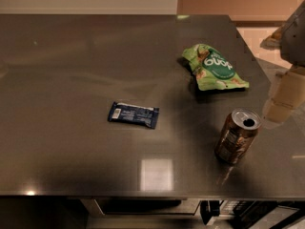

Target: Move green rice chip bag near rxbar blueberry

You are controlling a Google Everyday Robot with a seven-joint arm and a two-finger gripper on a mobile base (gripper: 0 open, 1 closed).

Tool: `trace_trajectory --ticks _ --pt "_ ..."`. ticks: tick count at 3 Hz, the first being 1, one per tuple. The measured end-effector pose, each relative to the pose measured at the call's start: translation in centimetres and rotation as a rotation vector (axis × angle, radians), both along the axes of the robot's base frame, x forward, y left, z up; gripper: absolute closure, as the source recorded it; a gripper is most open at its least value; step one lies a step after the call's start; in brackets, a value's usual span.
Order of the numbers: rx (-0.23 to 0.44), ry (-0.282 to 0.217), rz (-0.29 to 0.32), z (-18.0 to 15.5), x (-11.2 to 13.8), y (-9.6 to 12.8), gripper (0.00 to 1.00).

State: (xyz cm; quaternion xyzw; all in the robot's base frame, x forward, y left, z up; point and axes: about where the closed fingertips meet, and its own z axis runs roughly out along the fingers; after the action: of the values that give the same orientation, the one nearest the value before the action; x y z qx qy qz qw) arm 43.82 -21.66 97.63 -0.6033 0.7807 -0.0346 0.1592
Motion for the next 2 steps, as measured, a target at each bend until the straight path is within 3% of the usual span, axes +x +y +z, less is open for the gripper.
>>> trace_trajectory --ticks 1,2 --pt "-0.001 -0.005 -0.002 0.1 0.1 0.0 0.00" --pt "-0.005 -0.004 -0.061 0.2 2.2 -0.2 0.00"
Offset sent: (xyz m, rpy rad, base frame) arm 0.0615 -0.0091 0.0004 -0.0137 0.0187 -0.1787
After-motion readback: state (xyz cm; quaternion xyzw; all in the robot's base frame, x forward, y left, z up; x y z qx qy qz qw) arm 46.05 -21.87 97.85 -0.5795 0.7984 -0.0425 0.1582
